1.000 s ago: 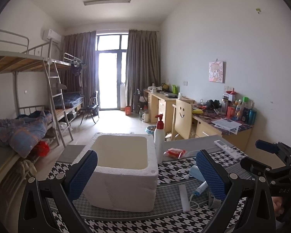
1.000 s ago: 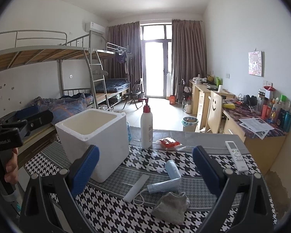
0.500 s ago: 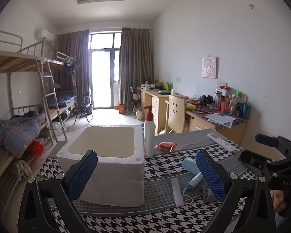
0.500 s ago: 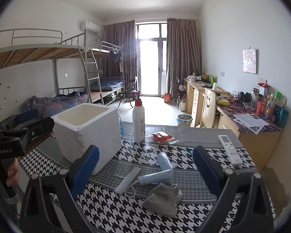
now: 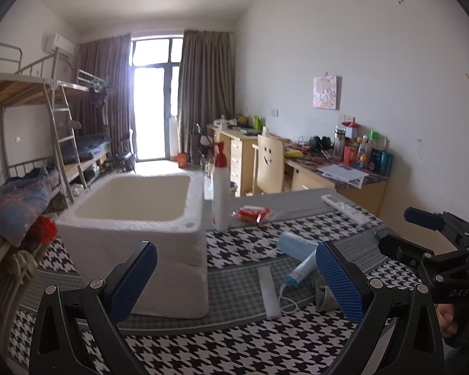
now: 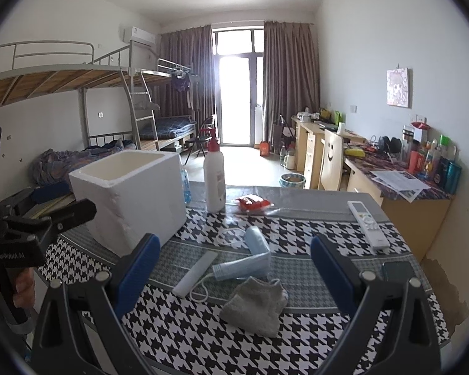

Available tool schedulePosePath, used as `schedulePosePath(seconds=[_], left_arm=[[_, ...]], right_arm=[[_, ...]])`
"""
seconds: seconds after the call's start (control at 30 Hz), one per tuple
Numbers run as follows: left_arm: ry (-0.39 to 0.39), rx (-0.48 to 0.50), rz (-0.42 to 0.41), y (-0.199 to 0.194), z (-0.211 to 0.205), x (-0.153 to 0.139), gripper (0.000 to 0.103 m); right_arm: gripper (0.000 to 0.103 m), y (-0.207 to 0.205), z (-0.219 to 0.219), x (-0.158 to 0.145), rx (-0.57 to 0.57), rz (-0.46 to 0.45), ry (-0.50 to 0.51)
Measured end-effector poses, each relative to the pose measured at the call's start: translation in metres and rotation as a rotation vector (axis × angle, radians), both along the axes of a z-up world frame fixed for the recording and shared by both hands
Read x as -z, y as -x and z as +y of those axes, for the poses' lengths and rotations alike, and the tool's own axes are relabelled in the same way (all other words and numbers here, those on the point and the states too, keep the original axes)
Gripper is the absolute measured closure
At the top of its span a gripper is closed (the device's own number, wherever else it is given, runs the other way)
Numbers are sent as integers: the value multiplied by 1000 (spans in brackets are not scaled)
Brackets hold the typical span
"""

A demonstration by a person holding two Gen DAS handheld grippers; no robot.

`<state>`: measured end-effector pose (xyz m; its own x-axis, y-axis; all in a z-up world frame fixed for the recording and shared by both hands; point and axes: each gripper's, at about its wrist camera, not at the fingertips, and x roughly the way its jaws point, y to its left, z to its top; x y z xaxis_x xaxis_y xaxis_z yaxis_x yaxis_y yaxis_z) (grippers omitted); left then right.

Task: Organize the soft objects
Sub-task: 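Withdraw both tools from the foam box back toward the table items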

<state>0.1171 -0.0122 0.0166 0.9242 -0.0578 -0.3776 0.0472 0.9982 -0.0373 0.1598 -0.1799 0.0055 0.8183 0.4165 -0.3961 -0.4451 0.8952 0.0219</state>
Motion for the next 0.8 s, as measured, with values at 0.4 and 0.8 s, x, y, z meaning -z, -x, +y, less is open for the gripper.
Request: schedulePosePath(seconds=[0.4,0.8], left_arm=[[1,8,72,-19,-8,22,1],[-12,30,144,-37,-18,42,1]], right_arm=[[4,-11,-6,15,16,44,12],[4,-24,-13,35,27,100,21]])
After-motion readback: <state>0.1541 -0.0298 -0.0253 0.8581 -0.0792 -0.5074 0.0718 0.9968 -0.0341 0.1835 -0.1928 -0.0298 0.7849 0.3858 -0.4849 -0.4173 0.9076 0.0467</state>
